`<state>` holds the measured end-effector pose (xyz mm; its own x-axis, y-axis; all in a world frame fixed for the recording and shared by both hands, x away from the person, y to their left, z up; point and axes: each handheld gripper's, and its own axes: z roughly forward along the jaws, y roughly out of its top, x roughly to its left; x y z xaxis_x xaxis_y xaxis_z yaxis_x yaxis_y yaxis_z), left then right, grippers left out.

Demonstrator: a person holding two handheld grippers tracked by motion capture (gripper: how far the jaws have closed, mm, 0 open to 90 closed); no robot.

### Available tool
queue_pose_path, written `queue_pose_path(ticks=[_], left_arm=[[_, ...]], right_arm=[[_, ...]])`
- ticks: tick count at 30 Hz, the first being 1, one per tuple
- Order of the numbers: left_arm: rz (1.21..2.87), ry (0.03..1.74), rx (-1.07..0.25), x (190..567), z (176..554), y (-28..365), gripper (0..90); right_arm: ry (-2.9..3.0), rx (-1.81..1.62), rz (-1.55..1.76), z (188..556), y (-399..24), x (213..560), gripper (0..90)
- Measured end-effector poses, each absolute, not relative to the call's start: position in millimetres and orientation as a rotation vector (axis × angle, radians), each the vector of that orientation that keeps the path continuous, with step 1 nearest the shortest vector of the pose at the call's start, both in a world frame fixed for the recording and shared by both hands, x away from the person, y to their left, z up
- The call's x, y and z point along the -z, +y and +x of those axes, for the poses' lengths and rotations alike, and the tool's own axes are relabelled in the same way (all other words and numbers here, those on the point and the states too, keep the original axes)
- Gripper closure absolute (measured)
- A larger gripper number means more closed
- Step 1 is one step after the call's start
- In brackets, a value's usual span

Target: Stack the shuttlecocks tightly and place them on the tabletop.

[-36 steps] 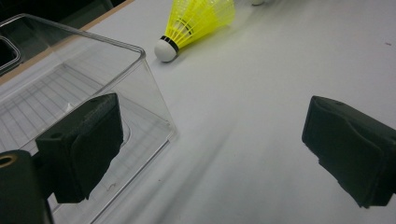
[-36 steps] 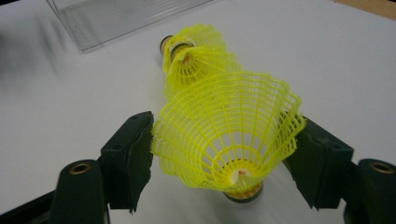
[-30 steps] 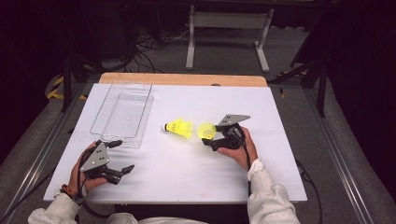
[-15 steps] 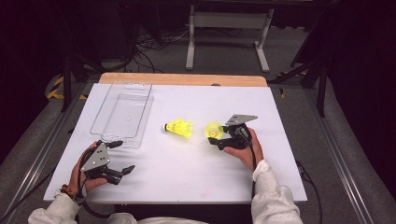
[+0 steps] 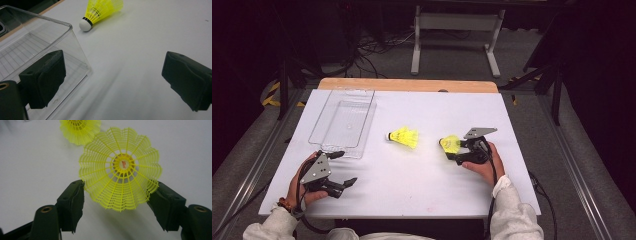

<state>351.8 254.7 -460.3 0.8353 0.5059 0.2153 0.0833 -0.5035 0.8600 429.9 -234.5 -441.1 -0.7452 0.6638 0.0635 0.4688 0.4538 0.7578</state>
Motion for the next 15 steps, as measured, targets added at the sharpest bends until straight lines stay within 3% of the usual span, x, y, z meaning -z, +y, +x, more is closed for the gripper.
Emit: queue_pose_path(ticks=[15], left_arm=[[2.053,0.431,-0.558,460,352,255,6.3]], right_arm=[[2.5,-1.083,0.959,419,-239,450,26.0]])
